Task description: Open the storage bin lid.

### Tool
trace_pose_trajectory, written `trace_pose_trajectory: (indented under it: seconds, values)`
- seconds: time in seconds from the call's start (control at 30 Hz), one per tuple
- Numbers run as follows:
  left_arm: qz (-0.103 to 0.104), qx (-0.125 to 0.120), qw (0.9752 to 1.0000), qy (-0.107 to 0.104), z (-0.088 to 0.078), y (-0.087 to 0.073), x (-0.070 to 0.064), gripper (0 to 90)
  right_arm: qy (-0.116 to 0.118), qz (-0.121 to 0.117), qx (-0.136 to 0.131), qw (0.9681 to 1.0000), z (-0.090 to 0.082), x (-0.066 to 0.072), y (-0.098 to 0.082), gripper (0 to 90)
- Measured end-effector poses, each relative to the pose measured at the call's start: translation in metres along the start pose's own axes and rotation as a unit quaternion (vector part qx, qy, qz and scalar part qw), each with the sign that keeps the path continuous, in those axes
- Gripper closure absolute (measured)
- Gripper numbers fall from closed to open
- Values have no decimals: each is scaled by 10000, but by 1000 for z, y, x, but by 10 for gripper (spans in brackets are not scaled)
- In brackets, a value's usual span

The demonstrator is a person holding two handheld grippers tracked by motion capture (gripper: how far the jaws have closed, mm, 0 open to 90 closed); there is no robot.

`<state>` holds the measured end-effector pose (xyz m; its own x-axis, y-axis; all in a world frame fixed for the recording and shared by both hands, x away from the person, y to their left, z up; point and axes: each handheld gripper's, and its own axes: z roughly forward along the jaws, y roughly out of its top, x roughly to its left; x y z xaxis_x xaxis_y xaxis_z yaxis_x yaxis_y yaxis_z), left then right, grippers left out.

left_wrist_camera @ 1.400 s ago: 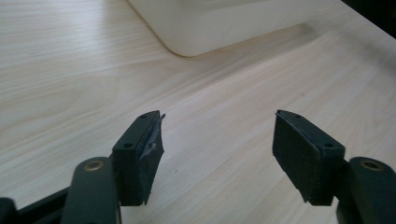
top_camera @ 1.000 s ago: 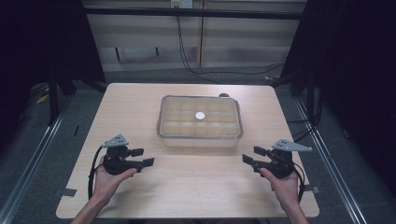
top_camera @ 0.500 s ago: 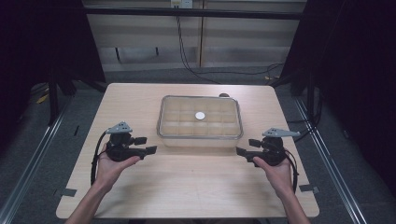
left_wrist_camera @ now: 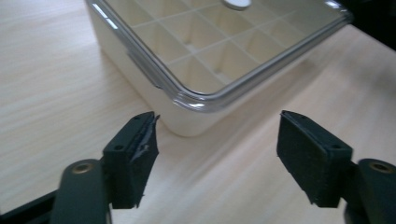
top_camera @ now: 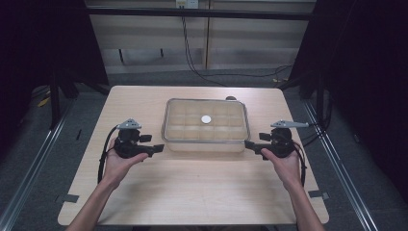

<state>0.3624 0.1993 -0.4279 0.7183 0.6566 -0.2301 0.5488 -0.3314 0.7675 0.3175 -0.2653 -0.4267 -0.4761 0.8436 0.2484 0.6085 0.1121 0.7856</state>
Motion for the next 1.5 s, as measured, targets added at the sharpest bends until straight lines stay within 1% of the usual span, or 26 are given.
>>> trace_pose_trajectory:
  seconds: [0.03, 0.07, 0.2, 0.27, 0.33, 0.37, 0.4, 0.43, 0.5, 0.53, 0.57, 0.67, 0.7, 0.77, 0.83, 0.87, 0.97, 1.0, 1.03, 1.13, 1.2, 1.27, 1.4, 1.43, 1.47, 1.5]
  values:
    - [0, 0, 10000, 0, 0, 0, 0, 263, 21, 2, 33, 10000, 1, -2, 2, 211]
    - [-83, -56, 9999, -21, 3, 3, 4, 263, 15, 4, 46, 10000, 1, -3, 4, 210]
    - [-138, 91, 9999, 48, 8, 11, 13, 257, 38, -7, 75, 10000, 4, -8, 10, 216]
    - [-92, 157, 9998, 129, 10, 15, 15, 256, 20, -32, 170, 9998, 8, -10, 13, 216]
    - [-112, 143, 9997, 147, 10, 17, 16, 254, 10, -34, 215, 9998, 9, -12, 14, 216]
    - [-63, 148, 9997, 162, 9, 22, 19, 254, -21, -91, 354, 9993, 12, -15, 19, 253]
    - [-46, 139, 9997, 189, 9, 24, 20, 254, -58, -194, 392, 9990, 13, -16, 21, 262]
    - [-25, 135, 9996, 235, 9, 27, 21, 254, -128, -216, 408, 9989, 15, -17, 23, 257]
    - [-57, 101, 9997, 192, 10, 31, 22, 258, -95, -96, 351, 9993, 16, -20, 27, 256]
    - [-55, 97, 9997, 238, 11, 33, 22, 263, -40, -14, 322, 9995, 17, -23, 29, 255]
    - [-19, 113, 9996, 253, 12, 34, 23, 262, -23, 21, 298, 9996, 19, -25, 30, 248]
    - [-72, 93, 9997, 227, 19, 39, 23, 263, -14, 111, 304, 9995, 24, -29, 36, 236]
    - [-42, 100, 9997, 216, 22, 40, 24, 264, -19, 116, 345, 9993, 27, -29, 38, 230]
    - [-86, 90, 9998, 183, 26, 43, 25, 266, -64, 74, 425, 9990, 32, -28, 42, 205]
    - [-135, 86, 9997, 188, 29, 44, 26, 264, -15, 78, 485, 9988, 37, -27, 47, 202]
    - [-135, 177, 9996, 153, 31, 47, 27, 260, 1, 109, 490, 9987, 38, -27, 49, 199]
    - [-138, 167, 9997, 119, 32, 48, 24, 230, -14, 96, 561, 9984, 44, -28, 54, 200]
    - [-138, 167, 9997, 119, 32, 48, 24, 222, -14, 96, 561, 9984, 44, -28, 54, 200]
    - [-157, 195, 9994, 221, 35, 46, 24, 222, 9, 53, 636, 9980, 48, -27, 56, 210]
    - [-221, 287, 9991, 214, 41, 44, 27, 212, -70, -5, 818, 9966, 55, -25, 55, 191]
    - [-220, 380, 9988, 209, 45, 45, 30, 212, -13, 54, 839, 9965, 60, -26, 53, 192]
    - [-274, 342, 9988, 228, 49, 47, 31, 212, -5, 128, 882, 9960, 65, -28, 52, 186]
    - [-236, 553, 9980, 187, 56, 49, 34, 212, 80, 285, 885, 9956, 71, -31, 52, 200]
    - [-273, 472, 9984, 161, 58, 47, 34, 211, 84, 301, 847, 9959, 71, -32, 52, 192]
    - [-251, 445, 9987, 89, 58, 46, 34, 199, 117, 338, 817, 9960, 72, -32, 52, 180]
    - [-251, 445, 9987, 89, 58, 46, 34, 186, 131, 360, 809, 9960, 72, -32, 52, 178]
